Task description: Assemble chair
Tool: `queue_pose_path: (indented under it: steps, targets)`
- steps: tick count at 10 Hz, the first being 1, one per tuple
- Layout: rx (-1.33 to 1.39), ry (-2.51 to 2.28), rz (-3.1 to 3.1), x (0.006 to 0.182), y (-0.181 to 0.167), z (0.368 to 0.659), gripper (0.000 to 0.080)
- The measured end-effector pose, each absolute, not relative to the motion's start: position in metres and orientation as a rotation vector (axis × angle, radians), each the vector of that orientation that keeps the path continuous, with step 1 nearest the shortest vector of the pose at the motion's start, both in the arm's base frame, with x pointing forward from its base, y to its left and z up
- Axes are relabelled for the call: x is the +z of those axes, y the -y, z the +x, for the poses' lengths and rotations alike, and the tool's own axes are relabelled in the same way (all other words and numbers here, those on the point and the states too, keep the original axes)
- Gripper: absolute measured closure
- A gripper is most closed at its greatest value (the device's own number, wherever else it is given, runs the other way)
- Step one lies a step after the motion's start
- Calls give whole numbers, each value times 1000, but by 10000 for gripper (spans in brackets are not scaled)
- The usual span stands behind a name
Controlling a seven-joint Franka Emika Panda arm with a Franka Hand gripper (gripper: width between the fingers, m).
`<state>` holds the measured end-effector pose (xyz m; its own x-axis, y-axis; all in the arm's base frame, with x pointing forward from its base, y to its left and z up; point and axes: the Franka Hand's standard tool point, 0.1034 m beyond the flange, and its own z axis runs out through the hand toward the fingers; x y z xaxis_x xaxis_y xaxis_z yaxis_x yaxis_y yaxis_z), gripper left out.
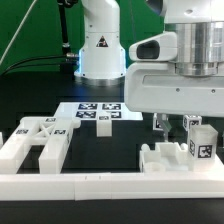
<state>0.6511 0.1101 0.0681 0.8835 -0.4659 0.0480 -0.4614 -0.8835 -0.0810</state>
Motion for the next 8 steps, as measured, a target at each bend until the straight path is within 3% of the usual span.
queue_pose_path:
  steps: [2,8]
  targets:
    - [-95,-897,-2935,68,-111,651,514]
    - [-15,-1882,-2365,66,-107,651,514]
